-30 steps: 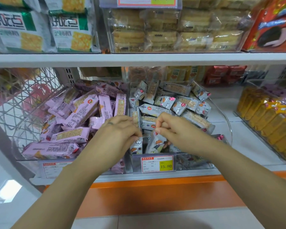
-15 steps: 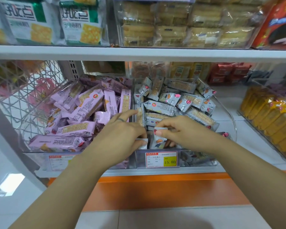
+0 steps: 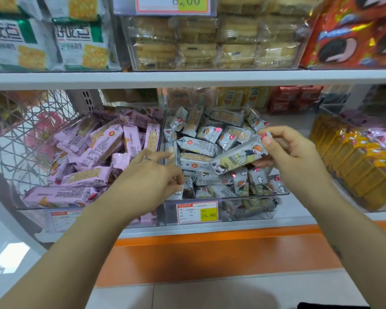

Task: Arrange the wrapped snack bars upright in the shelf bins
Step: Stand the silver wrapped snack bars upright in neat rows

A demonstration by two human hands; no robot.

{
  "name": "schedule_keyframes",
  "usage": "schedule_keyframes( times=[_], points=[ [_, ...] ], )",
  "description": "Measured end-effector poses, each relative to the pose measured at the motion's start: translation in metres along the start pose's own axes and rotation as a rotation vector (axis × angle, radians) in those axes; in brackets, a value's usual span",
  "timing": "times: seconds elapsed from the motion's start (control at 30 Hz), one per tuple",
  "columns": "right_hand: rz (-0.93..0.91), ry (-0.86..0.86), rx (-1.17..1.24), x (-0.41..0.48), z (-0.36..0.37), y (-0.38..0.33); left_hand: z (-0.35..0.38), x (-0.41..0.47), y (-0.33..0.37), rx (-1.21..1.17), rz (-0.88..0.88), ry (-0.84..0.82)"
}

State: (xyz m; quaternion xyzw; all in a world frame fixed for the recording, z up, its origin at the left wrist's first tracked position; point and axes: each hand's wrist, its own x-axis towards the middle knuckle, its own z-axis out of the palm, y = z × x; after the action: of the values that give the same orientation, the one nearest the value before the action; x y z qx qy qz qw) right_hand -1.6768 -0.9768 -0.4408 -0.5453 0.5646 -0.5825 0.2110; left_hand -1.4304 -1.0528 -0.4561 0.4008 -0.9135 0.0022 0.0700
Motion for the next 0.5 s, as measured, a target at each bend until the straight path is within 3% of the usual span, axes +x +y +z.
schedule_keyframes(
  times=[0.13, 0.23, 0.37, 0.5],
  points=[
    [-0.014, 0.231, 0.187, 0.002, -0.005, 0.006, -0.007, 0.003, 0.003, -0.078, -0.026, 0.079],
    [-0.061, 0.291, 0.178, 0.012, 0.004, 0.007, -0.005, 0.008, 0.006, -0.129, -0.018, 0.185],
    [-0.029, 0.240, 0.034, 0.041, 0.027, 0.008, -0.002, 0.012, 0.008, -0.191, 0.016, 0.290],
    [0.037, 0.090, -0.308, 0.068, 0.038, 0.008, 0.003, 0.008, 0.003, -0.218, 0.062, 0.301]
  ],
)
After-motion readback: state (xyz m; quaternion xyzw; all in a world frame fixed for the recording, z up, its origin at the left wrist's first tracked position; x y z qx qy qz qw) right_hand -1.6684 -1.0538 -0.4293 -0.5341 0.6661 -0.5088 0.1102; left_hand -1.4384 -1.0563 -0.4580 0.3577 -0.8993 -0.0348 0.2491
